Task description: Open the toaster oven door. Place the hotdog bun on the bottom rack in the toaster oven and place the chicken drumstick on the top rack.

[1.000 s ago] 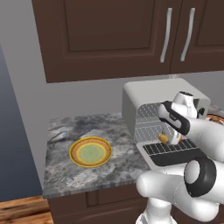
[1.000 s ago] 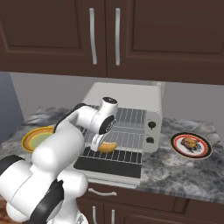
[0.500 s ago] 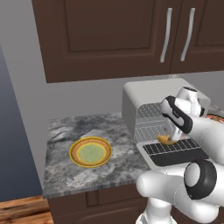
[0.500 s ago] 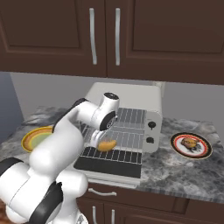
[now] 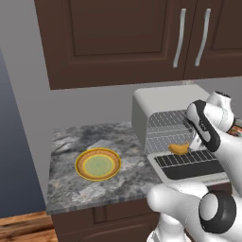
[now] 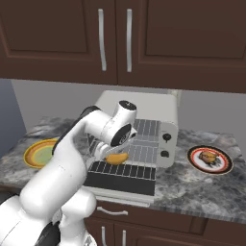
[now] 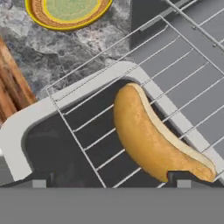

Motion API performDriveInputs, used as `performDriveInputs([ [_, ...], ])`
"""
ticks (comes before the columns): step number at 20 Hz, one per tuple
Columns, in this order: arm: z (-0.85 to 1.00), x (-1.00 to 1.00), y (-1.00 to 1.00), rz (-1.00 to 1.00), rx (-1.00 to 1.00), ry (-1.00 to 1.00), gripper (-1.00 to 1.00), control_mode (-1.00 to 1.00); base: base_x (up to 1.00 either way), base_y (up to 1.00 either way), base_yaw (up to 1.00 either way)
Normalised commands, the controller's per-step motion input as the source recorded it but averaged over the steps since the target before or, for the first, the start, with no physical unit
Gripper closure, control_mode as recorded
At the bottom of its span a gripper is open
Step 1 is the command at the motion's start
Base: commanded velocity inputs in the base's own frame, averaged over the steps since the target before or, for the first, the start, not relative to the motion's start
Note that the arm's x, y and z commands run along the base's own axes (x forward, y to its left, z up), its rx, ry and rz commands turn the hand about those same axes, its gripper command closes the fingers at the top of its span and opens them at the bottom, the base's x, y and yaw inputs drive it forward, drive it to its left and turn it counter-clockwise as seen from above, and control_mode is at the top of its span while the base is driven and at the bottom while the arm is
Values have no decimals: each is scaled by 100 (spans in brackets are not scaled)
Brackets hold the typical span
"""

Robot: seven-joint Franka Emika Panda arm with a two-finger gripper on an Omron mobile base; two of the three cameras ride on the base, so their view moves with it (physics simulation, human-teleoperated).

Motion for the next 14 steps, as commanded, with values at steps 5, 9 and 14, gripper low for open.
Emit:
performDriveInputs([
  [5, 17, -39, -5, -52, 0, 0, -100, -100, 0, 0, 0],
  [9, 1, -42, -3, -54, 0, 0, -100, -100, 0, 0, 0],
  [14, -16, -26, 0, -49, -4, 13, -100, -100, 0, 0, 0],
])
